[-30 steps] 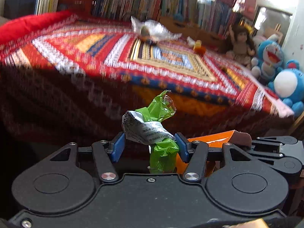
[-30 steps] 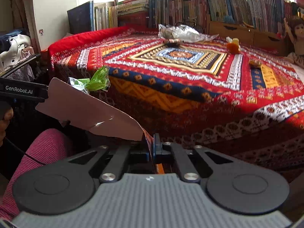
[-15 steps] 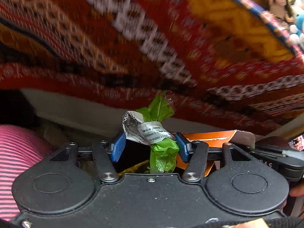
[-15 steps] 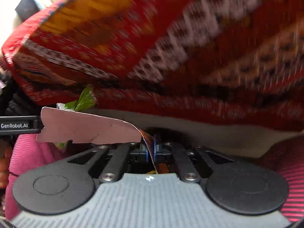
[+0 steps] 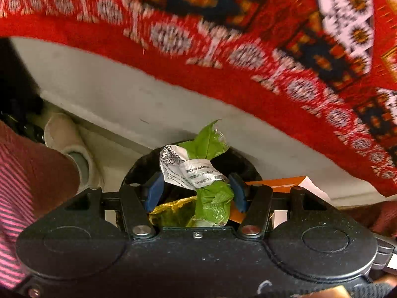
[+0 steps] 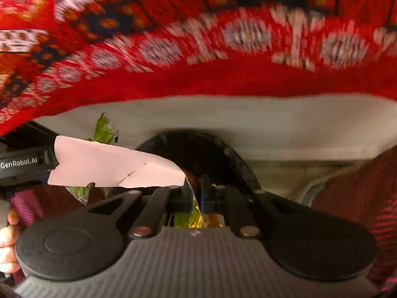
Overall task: Collect trash
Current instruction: 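Lower the green wrapper and the potato sticks bag into the black trash bin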
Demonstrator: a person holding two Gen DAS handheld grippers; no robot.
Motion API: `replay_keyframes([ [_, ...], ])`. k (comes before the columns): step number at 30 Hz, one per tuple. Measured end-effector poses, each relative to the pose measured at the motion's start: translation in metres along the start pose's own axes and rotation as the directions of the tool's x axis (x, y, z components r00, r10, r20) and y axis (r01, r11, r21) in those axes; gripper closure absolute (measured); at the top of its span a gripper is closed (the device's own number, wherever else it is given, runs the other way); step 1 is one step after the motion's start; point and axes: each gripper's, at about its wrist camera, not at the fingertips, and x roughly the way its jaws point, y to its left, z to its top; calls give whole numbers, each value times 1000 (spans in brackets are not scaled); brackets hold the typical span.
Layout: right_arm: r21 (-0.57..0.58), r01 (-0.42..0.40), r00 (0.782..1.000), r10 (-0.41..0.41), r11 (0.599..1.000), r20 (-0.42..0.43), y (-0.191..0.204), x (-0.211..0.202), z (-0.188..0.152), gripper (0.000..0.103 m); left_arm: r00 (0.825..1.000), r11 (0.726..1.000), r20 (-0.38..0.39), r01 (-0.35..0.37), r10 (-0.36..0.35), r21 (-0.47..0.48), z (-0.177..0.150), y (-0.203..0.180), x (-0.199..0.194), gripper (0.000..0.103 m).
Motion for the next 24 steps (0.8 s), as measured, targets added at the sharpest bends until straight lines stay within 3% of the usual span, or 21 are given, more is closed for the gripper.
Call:
replay_keyframes([
  [14, 3, 38, 995, -38, 999, -92, -2, 49, 0, 93, 995, 998, -82, -66, 64, -17, -18, 18, 34, 47],
  [24, 31, 38, 995, -35, 999, -96, -7, 52, -1, 88, 990, 996, -106, -91, 91, 4, -16, 15, 34, 45],
])
